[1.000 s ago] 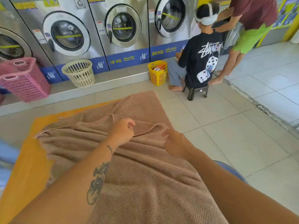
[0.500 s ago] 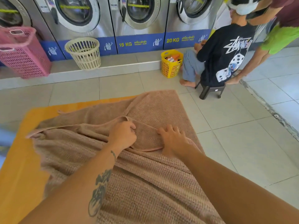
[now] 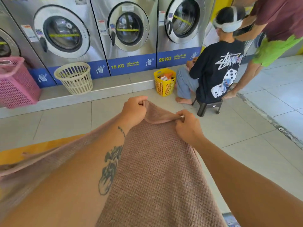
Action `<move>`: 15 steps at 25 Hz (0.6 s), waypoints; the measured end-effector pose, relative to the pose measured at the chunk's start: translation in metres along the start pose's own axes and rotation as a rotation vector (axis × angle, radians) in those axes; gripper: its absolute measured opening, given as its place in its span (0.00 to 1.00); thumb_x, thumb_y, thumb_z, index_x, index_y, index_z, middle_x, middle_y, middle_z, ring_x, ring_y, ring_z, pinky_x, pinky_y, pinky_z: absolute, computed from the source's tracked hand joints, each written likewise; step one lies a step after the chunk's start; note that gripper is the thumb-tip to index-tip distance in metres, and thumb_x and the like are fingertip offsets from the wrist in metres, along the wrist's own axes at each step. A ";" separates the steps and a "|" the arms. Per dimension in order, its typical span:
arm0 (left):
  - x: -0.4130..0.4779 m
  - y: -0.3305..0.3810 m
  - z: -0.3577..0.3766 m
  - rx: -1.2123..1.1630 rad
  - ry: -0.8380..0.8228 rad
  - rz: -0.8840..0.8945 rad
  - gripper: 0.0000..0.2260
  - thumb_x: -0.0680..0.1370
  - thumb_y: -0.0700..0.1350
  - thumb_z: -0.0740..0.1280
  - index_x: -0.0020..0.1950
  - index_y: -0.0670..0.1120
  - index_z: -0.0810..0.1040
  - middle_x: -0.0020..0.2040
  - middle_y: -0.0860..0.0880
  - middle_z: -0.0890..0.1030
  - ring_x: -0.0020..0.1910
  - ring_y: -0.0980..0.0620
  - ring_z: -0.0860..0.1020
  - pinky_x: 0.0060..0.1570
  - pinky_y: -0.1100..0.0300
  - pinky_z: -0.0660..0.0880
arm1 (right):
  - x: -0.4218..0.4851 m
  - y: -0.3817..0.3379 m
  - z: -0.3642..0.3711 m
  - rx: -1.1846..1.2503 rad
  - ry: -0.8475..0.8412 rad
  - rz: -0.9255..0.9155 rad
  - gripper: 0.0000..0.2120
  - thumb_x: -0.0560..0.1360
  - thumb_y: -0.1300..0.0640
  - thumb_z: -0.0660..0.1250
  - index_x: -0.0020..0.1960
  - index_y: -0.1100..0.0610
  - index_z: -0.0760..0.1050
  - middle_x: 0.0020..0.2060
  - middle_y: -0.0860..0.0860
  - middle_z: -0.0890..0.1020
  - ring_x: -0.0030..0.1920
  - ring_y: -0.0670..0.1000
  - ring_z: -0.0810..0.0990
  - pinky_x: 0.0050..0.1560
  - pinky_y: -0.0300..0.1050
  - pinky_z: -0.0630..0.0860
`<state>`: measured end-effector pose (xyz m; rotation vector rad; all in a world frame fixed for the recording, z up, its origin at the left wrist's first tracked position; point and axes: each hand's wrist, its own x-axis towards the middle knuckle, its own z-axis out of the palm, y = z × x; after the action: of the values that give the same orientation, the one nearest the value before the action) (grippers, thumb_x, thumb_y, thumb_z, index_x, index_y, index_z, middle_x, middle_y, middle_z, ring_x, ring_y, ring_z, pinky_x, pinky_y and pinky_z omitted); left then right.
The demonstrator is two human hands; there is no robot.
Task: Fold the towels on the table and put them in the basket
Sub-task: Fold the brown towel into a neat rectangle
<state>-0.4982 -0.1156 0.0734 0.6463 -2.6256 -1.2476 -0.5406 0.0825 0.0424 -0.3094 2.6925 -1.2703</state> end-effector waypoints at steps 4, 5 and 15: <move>0.029 0.004 0.040 0.108 -0.121 0.050 0.10 0.73 0.39 0.58 0.44 0.45 0.79 0.43 0.44 0.83 0.48 0.40 0.80 0.43 0.55 0.71 | 0.027 0.039 -0.004 0.035 -0.005 0.116 0.10 0.77 0.60 0.60 0.54 0.51 0.76 0.47 0.53 0.81 0.41 0.49 0.79 0.31 0.41 0.72; 0.035 0.004 0.047 0.086 -0.131 0.052 0.10 0.72 0.40 0.58 0.44 0.45 0.79 0.44 0.43 0.82 0.48 0.40 0.79 0.44 0.55 0.71 | 0.031 0.046 -0.004 0.067 0.011 0.134 0.10 0.77 0.60 0.60 0.55 0.51 0.76 0.47 0.53 0.81 0.40 0.49 0.79 0.31 0.41 0.72; 0.036 -0.010 0.112 0.013 -0.387 0.049 0.29 0.79 0.31 0.55 0.77 0.52 0.64 0.71 0.51 0.74 0.69 0.52 0.72 0.65 0.62 0.67 | 0.031 0.118 0.010 -0.115 -0.203 0.409 0.17 0.77 0.57 0.59 0.64 0.55 0.72 0.57 0.55 0.76 0.52 0.57 0.79 0.46 0.46 0.77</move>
<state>-0.5639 -0.0593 -0.0069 0.3674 -2.9335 -1.4690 -0.5824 0.1402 -0.0568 0.0944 2.4869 -0.9165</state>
